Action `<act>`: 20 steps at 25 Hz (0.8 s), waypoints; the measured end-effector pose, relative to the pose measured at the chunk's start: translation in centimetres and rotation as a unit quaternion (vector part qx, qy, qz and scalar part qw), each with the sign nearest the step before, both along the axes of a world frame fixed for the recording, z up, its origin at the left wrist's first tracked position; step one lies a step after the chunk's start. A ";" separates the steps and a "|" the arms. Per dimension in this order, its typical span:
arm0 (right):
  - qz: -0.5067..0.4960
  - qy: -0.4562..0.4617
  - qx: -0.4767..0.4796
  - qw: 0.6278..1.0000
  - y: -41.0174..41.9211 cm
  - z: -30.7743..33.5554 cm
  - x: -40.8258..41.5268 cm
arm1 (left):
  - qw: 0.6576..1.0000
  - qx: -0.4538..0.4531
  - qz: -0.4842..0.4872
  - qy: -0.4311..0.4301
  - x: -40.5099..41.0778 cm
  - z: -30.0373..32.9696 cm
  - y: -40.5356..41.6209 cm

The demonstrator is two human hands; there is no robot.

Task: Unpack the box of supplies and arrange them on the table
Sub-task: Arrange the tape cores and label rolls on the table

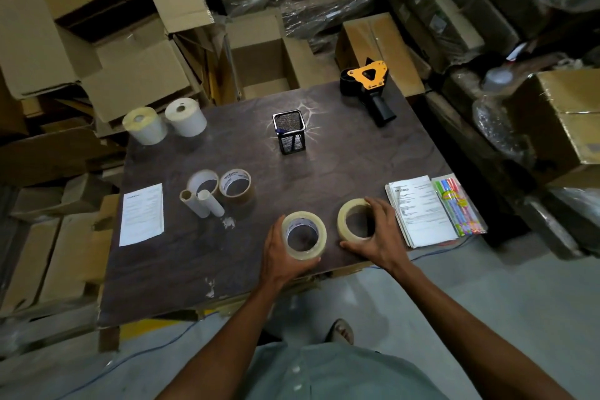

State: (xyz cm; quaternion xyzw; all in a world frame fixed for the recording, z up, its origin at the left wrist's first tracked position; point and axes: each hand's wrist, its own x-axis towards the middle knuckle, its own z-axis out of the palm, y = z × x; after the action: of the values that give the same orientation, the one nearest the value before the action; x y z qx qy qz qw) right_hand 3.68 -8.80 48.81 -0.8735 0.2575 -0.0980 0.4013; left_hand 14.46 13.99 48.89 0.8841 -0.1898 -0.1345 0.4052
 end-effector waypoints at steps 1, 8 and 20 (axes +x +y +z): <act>-0.007 -0.009 0.008 1.000 0.1 -0.1 -0.1 | 1.000 -0.006 0.001 -0.009 0.1 0.2 -0.1; -0.035 -0.039 -0.005 0.999 0.8 0.2 0.6 | 0.997 -0.059 -0.015 -0.042 2.3 2.9 -0.9; 0.002 -0.148 -0.025 0.989 1.3 10.9 16.5 | 0.972 -0.175 0.044 -0.148 16.4 12.8 -0.1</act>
State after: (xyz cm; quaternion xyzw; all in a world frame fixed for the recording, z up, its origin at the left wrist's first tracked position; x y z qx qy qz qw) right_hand 20.14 -7.47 59.73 -0.8596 0.1915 -0.2319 0.4131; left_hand 30.90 13.86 61.64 0.8170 -0.2287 0.0509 0.5269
